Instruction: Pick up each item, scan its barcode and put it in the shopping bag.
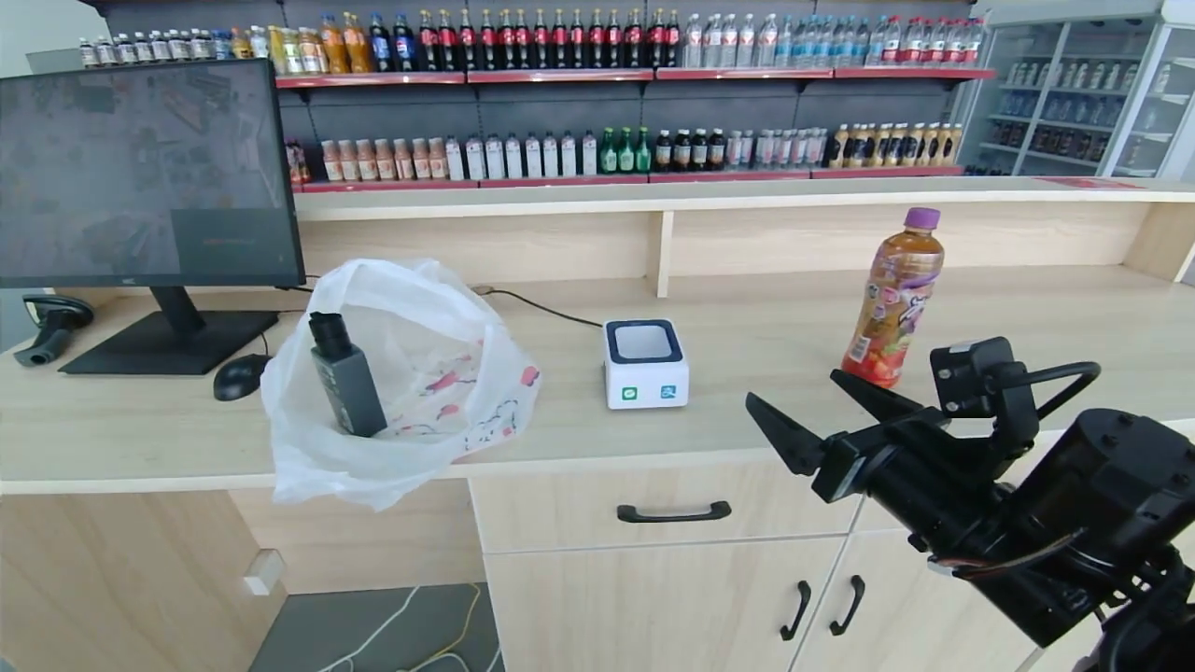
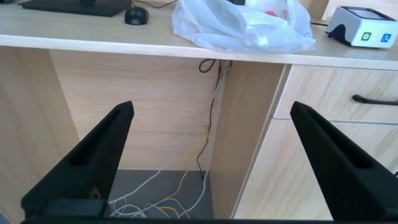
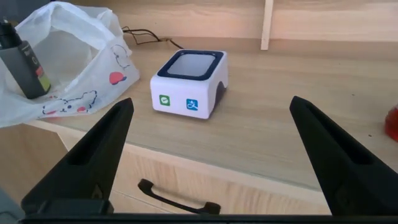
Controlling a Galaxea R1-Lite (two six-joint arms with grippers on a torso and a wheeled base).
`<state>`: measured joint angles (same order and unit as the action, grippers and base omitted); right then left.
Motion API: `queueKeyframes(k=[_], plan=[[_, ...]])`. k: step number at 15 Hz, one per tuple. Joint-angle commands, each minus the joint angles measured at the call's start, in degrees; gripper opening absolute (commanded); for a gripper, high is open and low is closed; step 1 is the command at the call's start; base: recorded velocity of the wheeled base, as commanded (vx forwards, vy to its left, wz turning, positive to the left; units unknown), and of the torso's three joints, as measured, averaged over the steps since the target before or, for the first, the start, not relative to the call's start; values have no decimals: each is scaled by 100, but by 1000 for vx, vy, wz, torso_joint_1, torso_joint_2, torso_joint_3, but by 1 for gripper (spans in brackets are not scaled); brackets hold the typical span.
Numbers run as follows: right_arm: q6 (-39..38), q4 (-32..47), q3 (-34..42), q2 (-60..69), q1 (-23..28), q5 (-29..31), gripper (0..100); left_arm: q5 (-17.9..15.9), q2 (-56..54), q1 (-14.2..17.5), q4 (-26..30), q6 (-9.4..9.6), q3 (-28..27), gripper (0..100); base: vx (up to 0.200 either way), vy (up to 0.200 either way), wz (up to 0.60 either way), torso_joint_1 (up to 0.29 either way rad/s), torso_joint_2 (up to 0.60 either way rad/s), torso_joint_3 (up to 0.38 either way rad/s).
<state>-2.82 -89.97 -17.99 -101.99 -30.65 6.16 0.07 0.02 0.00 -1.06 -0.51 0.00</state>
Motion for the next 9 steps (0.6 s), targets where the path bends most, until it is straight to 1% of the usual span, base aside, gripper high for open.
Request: queueKeyframes(k=[1, 6, 7, 9], plan=[[0, -3, 6, -5, -3, 0, 100, 1, -2, 0, 1, -2, 0, 100, 0, -200, 0, 2, 7, 2], [0, -3, 6, -5, -3, 0, 100, 1, -2, 0, 1, -2, 0, 100, 0, -200, 0, 2, 5, 2], [0, -3, 6, -5, -3, 0, 100, 1, -2, 0, 1, -2, 0, 100, 200, -200, 0, 2, 2, 7], [0, -3, 6, -5, -3, 0, 100, 1, -2, 0, 9, -2, 0, 100, 200, 0, 0, -2, 0, 5]])
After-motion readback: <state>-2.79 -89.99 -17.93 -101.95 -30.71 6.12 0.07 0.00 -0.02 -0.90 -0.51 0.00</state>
